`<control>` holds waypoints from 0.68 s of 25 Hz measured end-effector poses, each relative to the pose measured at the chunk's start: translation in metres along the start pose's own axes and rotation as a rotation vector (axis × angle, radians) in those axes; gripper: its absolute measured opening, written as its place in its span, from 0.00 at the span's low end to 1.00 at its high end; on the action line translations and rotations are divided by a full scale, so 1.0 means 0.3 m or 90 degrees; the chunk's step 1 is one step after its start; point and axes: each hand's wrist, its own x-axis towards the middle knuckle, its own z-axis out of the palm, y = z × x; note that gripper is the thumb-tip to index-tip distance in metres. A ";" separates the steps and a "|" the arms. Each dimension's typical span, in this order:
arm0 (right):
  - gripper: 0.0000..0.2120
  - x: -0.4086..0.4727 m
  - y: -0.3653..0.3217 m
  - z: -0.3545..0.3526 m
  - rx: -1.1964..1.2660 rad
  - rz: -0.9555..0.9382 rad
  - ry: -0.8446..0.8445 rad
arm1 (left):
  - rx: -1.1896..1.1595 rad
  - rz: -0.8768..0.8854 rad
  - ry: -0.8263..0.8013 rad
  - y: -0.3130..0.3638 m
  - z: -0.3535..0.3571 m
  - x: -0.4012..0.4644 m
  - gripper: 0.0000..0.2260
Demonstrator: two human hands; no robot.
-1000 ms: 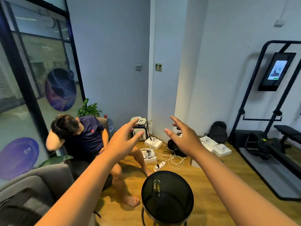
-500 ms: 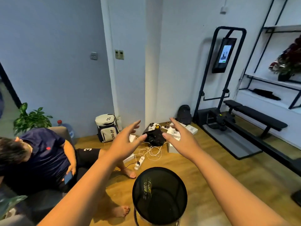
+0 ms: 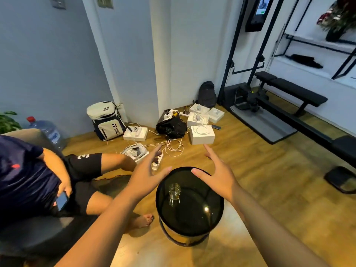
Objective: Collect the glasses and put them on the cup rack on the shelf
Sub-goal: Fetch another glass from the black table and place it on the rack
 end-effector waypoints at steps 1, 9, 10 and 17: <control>0.47 0.030 0.056 0.039 -0.006 0.015 -0.010 | -0.002 -0.009 -0.007 -0.068 0.035 0.023 0.40; 0.50 0.268 0.530 0.361 -0.033 0.082 -0.084 | -0.027 -0.101 -0.061 -0.604 0.352 0.190 0.45; 0.50 0.294 0.596 0.406 -0.038 0.084 -0.093 | -0.032 -0.114 -0.064 -0.677 0.395 0.210 0.45; 0.55 0.440 1.029 0.730 -0.030 0.133 -0.144 | -0.031 -0.197 -0.088 -1.144 0.693 0.307 0.47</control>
